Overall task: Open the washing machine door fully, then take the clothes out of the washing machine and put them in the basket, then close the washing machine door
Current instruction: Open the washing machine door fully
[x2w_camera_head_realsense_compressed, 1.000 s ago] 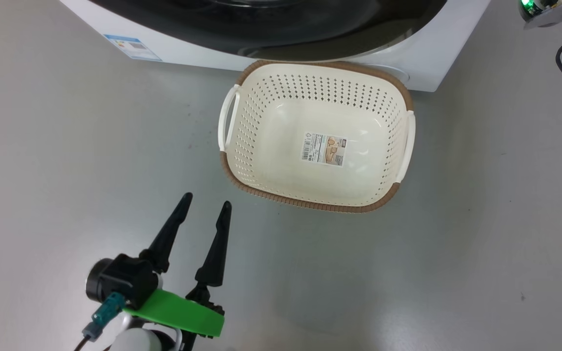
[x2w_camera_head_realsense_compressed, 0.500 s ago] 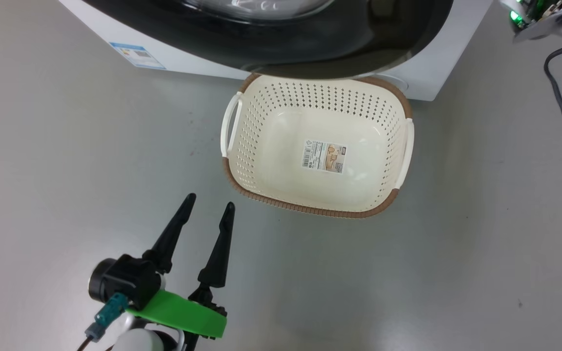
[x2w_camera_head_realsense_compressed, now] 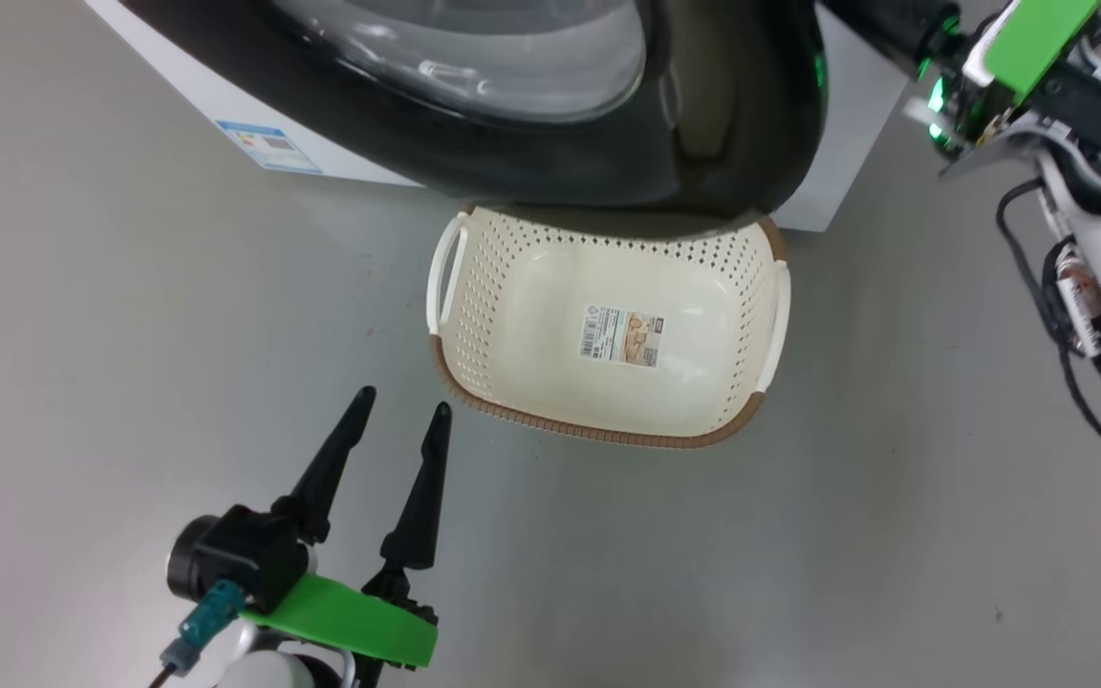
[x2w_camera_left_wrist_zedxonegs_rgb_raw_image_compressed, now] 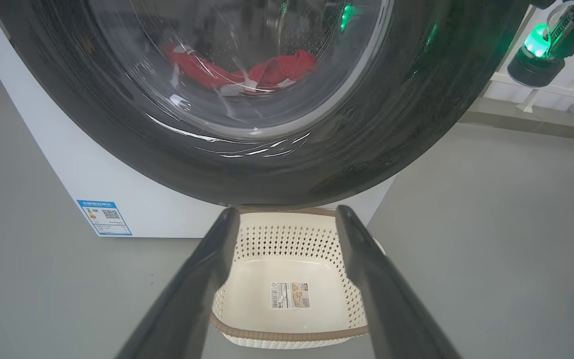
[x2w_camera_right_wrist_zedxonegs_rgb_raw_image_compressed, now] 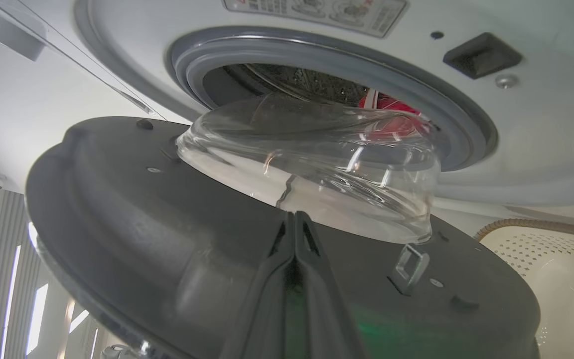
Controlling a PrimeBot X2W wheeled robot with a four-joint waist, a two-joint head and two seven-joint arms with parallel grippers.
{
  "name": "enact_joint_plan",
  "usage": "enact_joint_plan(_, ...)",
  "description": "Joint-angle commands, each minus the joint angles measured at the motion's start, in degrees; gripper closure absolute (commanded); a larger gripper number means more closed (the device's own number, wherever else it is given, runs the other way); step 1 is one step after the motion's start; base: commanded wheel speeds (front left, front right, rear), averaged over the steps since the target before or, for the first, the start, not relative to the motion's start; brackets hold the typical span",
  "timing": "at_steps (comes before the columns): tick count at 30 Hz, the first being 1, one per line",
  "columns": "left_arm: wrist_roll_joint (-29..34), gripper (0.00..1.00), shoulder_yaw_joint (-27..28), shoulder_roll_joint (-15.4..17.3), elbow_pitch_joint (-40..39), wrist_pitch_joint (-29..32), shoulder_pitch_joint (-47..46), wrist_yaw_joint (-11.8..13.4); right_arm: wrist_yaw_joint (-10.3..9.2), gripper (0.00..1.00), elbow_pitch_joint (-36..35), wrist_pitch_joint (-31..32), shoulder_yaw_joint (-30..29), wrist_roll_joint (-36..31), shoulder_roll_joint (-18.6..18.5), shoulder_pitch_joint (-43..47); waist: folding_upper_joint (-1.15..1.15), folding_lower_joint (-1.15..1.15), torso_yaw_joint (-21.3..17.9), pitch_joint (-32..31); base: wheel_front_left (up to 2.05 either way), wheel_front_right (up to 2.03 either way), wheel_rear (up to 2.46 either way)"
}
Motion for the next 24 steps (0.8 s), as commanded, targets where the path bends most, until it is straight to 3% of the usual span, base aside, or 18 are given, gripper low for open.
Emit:
enact_joint_plan(1,-0.1,0.00,2.3,0.9,-1.2,-0.7,1.0,-0.3,0.30,1.00,-2.7,0.9,0.8,-0.5,2.4,2.1,0.00,0.00,-0.4,-0.9,0.00,0.00,0.00)
enact_joint_plan(24,0.4,0.00,3.8,0.9,-2.5,-0.7,2.8,-0.3,0.30,1.00,-8.5,5.1,0.5,-0.4,4.4,10.3,0.00,0.00,-1.5,-3.7,0.00,0.00,0.00)
